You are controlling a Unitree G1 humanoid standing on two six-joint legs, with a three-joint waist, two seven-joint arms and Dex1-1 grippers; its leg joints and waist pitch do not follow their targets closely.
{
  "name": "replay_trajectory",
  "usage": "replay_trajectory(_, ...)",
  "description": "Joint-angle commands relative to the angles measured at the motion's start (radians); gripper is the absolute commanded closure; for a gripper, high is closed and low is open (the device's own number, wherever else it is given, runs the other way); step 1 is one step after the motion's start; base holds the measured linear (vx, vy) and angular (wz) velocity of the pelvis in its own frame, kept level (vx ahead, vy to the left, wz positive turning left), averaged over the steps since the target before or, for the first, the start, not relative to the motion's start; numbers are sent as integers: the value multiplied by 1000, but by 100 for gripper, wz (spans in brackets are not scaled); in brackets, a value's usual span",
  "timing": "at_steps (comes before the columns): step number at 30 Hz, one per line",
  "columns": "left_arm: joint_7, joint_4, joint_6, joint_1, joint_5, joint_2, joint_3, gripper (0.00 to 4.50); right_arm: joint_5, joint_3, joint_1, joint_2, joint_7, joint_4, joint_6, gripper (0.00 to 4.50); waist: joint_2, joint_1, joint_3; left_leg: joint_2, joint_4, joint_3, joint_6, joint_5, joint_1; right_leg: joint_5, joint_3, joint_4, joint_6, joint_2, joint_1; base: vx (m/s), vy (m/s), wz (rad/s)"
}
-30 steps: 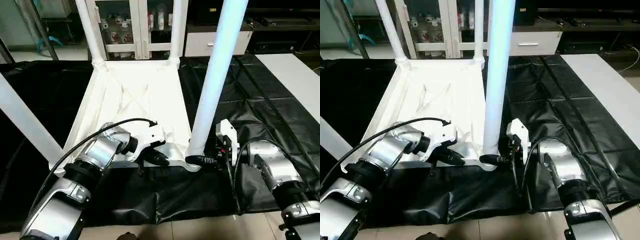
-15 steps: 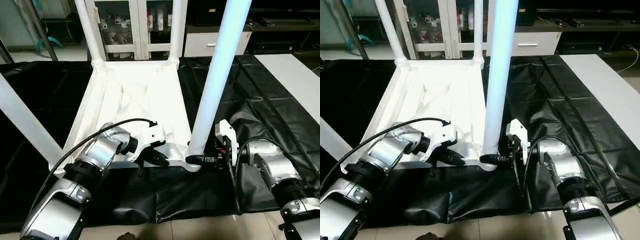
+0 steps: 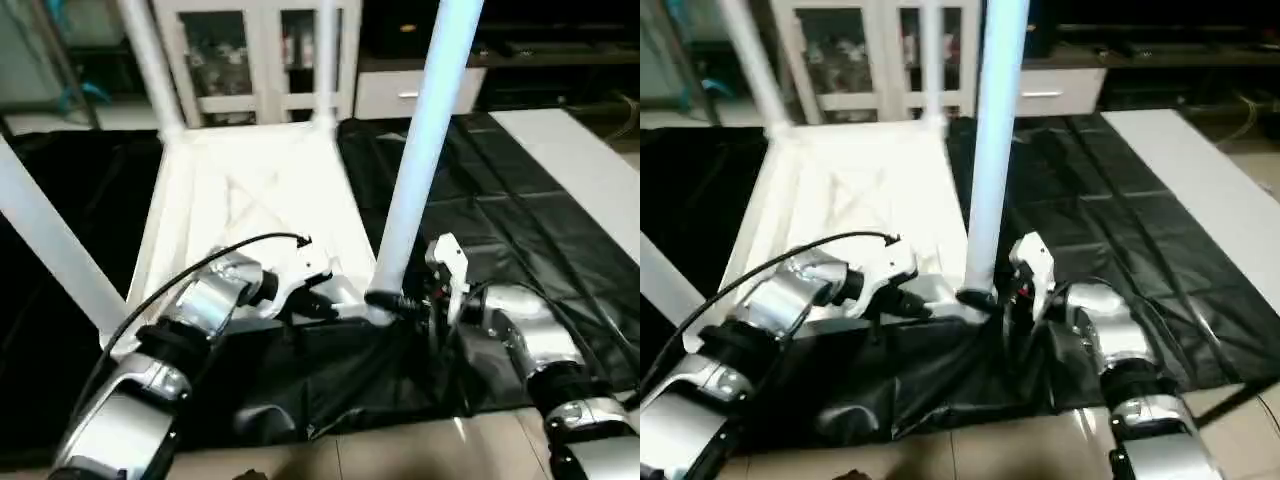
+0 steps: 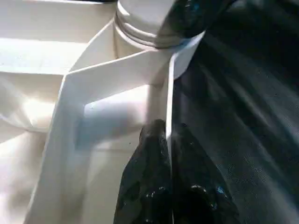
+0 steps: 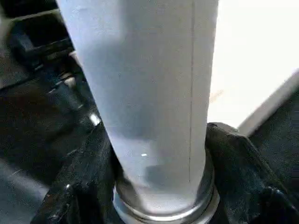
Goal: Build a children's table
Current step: Rotate leg to tighten
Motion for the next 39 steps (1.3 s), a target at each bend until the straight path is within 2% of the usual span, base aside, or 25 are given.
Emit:
replay_trajectory(1, 82, 67, 8, -10, -2, -57, -8, 450, -51, 11, -5, 66, -215, 43, -8, 201, 1, -7, -45, 30, -82, -21, -13, -432, 12, -481, 33, -98, -165, -44, 32, 0, 0, 0)
replay_trajectory(2, 109, 83, -2, -17, 0, -66, -4, 450, -51, -3, -13, 88, -280, 55, -6, 201, 3, -16, -43, 28, -85, -26, -19, -447, 5, -513, 28, -100, -142, -44, 36, 0, 0, 0)
replay_trajectory(4, 165, 122, -31, -37, 12, -81, 1, 450, -41, -53, -45, 143, -470, 91, 16, 201, 3, -28, -45, 25, -85, -29, -19, -465, 7, -548, 25, -108, -122, -44, 32, 0, 0, 0)
replay_trajectory(6, 217, 150, -47, -55, 21, -94, 10, 450, -55, -83, -77, 177, -655, 132, 14, 201, 10, -43, -46, 24, -88, -32, -24, -460, 4, -506, 22, -108, -132, -41, 32, 0, 0, 0)
replay_trajectory(9, 257, 177, -65, -71, 31, -104, 17, 450, -75, -107, -104, 210, -815, 165, -2, 201, 12, -50, -50, 24, -90, -32, -24, -452, 0, -457, 21, -105, -137, -39, 35, 0, 0, 0)
replay_trajectory(10, 261, 186, -72, -76, 36, -106, 16, 450, -94, -106, -119, 228, -882, 176, -22, 202, 14, -51, -49, 24, -89, -29, -26, -456, 4, -432, 24, -106, -150, -39, 26, 0, 0, 0)
replay_trajectory(11, 267, 200, -81, -82, 39, -108, 16, 450, -117, -93, -134, 242, -922, 186, -39, 202, 16, -52, -49, 23, -89, -29, -27, -457, 4, -426, 24, -105, -153, -39, 27, 0, 0, 0)
replay_trajectory(14, 270, 218, -93, -87, 41, -108, 16, 450, -136, -76, -150, 270, -935, 197, -76, 202, 17, -51, -52, 23, -87, -22, -15, -445, 6, -347, 29, -100, -176, -36, 27, 0, 0, 0)
replay_trajectory(18, 272, 239, -109, -90, 40, -103, 17, 450, -92, -100, -148, 302, -889, 191, -127, 202, 19, -46, -54, 24, -84, -17, 5, -416, 5, -292, 32, -94, -199, -35, 30, 0, 0, 0)
replay_trajectory(20, 263, 244, -114, -88, 42, -98, 18, 450, -77, -92, -135, 310, -834, 159, -153, 202, 15, -41, -57, 26, -81, -12, 21, -365, 5, -238, 33, -88, -216, -35, 33, 0, 0, 0)
replay_trajectory(23, 257, 254, -128, -87, 42, -94, 18, 450, -84, -66, -118, 308, -774, 124, -182, 202, 14, -40, -58, 26, -80, -12, 33, -329, 1, -202, 33, -82, -226, -34, 39, 0, 0, 0)
replay_trajectory(24, 257, 254, -128, -87, 42, -94, 18, 450, -84, -66, -118, 308, -774, 124, -182, 167, 15, -39, -58, 27, -80, -12, 35, -324, -1, -197, 32, -82, -226, -34, 40, 0, 0, 0)
replay_trajectory(25, 252, 258, -138, -85, 42, -91, 17, 450, -100, -47, -94, 288, -760, 77, -203, 146, 16, -40, -58, 27, -80, -12, 36, -309, -2, -176, 32, -80, -226, -32, 42, 0, 0, 0)
replay_trajectory(27, 233, 254, -143, -83, 40, -88, 13, 450, -102, -41, -75, 274, -749, 39, -211, 123, 15, -34, -61, 28, -77, -10, 43, -299, 4, -154, 34, -79, -231, -32, 40, 0, 0, 0)
replay_trajectory(28, 215, 251, -148, -81, 41, -83, 9, 450, -100, -46, -47, 250, -738, -17, -197, 114, 15, -34, -58, 27, -78, -11, 49, -293, -2, -151, 33, -77, -234, -32, 45, 0, 0, 0)
replay_trajectory(29, 214, 251, -148, -81, 41, -83, 8, 450, -100, -46, -45, 248, -736, -21, -195, 105, 15, -34, -58, 27, -78, -11, 49, -293, -2, -151, 33, -77, -234, -32, 45, 0, 0, 0)
replay_trajectory(30, 188, 249, -160, -79, 45, -75, -1, 450, -92, -50, -13, 222, -710, -82, -174, 96, 13, -29, -57, 27, -78, -10, 59, -289, 0, -167, 34, -80, -222, -32, 45, 0, 0, 0)
replay_trajectory(32, 167, 248, -168, -76, 48, -64, -7, 450, -41, -49, 50, 181, -606, -200, -119, 88, 18, -21, -58, 29, -77, -10, 59, -292, 4, -183, 36, -81, -216, -33, 42, 0, 0, 0)
replay_trajectory(34, 141, 249, -190, -67, 50, -52, -11, 450, 52, -11, 173, 86, -385, -403, -18, 88, 18, -6, -55, 33, -76, -7, 82, -311, 12, -143, 39, -85, -207, -25, 42, 0, 0, 0)
replay_trajectory(35, 136, 249, -194, -65, 50, -50, -12, 450, 63, -4, 190, 71, -357, -428, -5, 88, 15, -3, -56, 33, -75, -10, 87, -302, 6, -128, 39, -80, -209, -27, 48, 0, 0, 0)
replay_trajectory(36, 115, 247, -206, -60, 50, -44, -16, 450, 81, 22, 238, 19, -285, -491, 20, 88, 21, 6, -57, 35, -76, -11, 90, -299, 3, -130, 38, -83, -202, -29, 52, 0, 0, 0)
replay_trajectory(37, 99, 246, -215, -56, 50, -40, -20, 450, 91, 42, 273, -20, -236, -536, 37, 88, 15, 7, -57, 33, -76, -12, 89, -293, -1, -139, 37, -81, -203, -32, 54, 0, 0, 0)
replay_trajectory(38, 74, 244, -236, -51, 50, -34, -26, 450, 105, 61, 315, -69, -181, -586, 56, 88, 28, 7, -58, 33, -75, -11, 84, -298, 1, -151, 38, -81, -207, -32, 49, 0, 0, 0)
replay_trajectory(39, 36, 249, -267, -44, 52, -21, -32, 450, 152, 74, 406, -172, -78, -687, 114, 88, 16, 7, -52, 31, -75, -10, 85, -313, -1, -192, 37, -90, -196, -30, 54, 0, 0, 0)
